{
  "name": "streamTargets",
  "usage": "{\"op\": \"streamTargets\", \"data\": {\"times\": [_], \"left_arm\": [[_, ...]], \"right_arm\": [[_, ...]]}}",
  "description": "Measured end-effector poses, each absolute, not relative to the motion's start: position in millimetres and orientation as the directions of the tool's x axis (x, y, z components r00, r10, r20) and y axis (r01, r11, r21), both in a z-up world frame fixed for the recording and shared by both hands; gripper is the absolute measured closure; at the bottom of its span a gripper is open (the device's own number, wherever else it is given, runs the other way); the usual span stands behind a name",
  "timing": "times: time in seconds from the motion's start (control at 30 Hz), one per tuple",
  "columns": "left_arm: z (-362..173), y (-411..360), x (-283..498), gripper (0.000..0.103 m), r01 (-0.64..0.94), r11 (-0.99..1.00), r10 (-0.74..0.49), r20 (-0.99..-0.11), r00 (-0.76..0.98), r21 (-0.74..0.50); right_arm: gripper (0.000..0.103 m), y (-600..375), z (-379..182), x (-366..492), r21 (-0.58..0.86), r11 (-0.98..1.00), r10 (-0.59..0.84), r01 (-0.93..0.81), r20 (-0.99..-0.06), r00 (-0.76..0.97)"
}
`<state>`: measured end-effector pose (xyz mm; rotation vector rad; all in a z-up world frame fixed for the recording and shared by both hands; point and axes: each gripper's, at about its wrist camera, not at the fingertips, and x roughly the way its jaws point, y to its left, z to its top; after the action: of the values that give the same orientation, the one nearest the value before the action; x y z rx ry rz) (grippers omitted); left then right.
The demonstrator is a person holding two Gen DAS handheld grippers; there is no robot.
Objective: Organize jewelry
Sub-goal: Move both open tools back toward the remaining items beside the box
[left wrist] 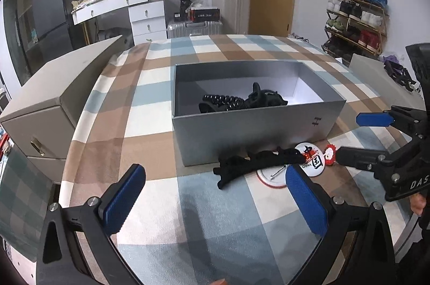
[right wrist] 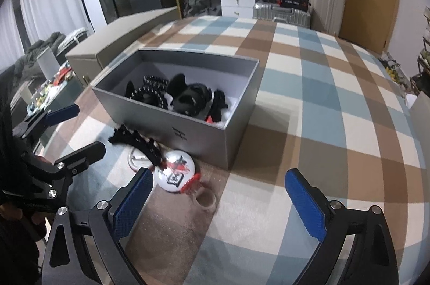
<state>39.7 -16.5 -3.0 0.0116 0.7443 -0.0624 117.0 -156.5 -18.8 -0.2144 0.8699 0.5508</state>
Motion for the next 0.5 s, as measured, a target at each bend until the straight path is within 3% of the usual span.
{"op": "streamTargets", "data": {"times": [0.5], "left_arm": [[-6, -20, 39, 0.002, 0.075, 0.997, -0.071, -0.698, 0.713, -0.025]], "right_arm": [[0.004, -164, -39, 126, -0.047, 0.863, 0.245, -0.503, -0.832, 0.498]]}}
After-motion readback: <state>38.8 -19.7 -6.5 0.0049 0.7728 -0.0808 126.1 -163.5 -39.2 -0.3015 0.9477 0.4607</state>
